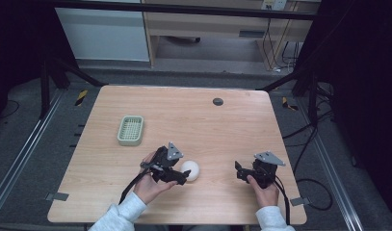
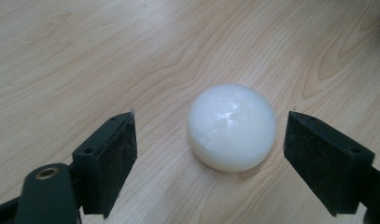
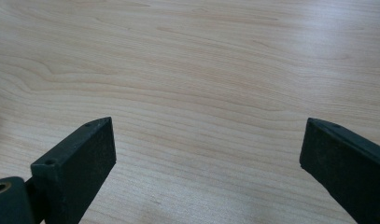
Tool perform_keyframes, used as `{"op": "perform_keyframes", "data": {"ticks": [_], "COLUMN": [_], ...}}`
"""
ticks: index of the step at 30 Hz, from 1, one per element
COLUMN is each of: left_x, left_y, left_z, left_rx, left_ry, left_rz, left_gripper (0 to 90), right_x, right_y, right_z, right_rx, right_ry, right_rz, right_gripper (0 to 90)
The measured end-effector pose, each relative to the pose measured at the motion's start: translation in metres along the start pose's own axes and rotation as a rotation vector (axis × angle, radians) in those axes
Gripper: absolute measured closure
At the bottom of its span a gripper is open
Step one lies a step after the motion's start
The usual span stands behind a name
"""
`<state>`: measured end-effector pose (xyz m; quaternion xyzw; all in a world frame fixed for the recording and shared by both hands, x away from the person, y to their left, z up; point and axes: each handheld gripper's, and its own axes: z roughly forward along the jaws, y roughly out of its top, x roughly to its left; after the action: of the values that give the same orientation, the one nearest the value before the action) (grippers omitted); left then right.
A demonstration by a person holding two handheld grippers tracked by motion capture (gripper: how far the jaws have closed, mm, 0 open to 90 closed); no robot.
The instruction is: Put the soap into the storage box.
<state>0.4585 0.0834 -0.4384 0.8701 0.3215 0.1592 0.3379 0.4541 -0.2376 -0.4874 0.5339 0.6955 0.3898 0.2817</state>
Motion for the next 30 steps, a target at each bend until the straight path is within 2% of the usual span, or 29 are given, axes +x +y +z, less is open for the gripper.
{"op": "perform_keyframes", "data": {"ticks": [12,18,30], "left_x": [-0.008,-0.010,-0.011], "left_y": [0.001,0.002,0.005], "left_z": [0.017,0.026,0.039], "left_rx": [0.045,0.074,0.104], "left_ry": [-0.014,-0.006,-0.014], "left_rz": [0.014,0.028,0.030], "left_gripper": [15.9,15.1,14.9], "right_x": [0.000,0.000,0.000], "right_y": [0.000,0.000,0.000], "right_z": [0.000,0.001,0.001], "right_rx": [0.002,0.001,0.000], "right_ry": [-0.001,-0.001,0.002], "right_rz": [0.000,0.001,0.001], "right_gripper": [3.9,3.9,3.9]}}
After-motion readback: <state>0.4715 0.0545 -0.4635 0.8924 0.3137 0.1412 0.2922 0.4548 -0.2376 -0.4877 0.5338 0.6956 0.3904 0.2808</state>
